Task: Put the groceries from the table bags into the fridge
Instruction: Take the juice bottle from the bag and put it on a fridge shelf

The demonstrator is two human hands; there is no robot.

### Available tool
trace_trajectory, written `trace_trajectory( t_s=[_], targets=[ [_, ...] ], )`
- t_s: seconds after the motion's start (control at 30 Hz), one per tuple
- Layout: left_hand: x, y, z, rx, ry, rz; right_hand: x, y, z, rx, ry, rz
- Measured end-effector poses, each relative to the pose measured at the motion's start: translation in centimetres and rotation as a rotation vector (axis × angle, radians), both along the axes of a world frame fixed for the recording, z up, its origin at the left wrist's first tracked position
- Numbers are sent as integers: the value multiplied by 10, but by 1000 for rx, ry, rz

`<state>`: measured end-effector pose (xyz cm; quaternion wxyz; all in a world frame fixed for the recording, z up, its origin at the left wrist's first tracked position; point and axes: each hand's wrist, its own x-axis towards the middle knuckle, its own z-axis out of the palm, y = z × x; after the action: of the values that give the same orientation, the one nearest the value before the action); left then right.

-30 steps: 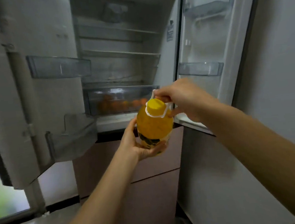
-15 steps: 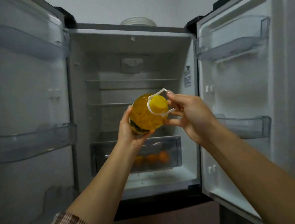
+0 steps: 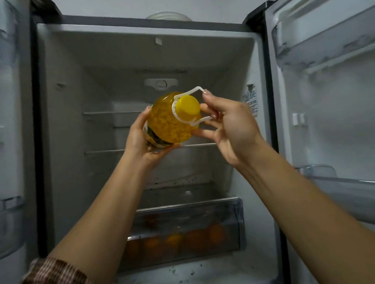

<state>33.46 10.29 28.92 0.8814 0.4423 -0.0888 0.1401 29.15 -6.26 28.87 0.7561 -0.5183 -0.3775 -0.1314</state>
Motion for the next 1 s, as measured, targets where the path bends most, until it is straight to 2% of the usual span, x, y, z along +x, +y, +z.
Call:
trace_trajectory(
  t_s=[0.13,0.37,0.5,0.67,0.87,1.0],
  targets=[
    [7,3,8,50,-33,15,15,4,7,-15,-52,39],
    [26,11,5,125,1,73,51,28,3,50,35,45],
    [54,31,8,276,7,221,84,51,2,113,78,0],
    [94,62,22,428,31,521,123,79,2,154,194,-43],
    [134,83,13,556,-78,559,176,104,6,119,302,-49],
    [164,109,14,705,-118,546,212,126,6,-43,241,-210]
  ],
)
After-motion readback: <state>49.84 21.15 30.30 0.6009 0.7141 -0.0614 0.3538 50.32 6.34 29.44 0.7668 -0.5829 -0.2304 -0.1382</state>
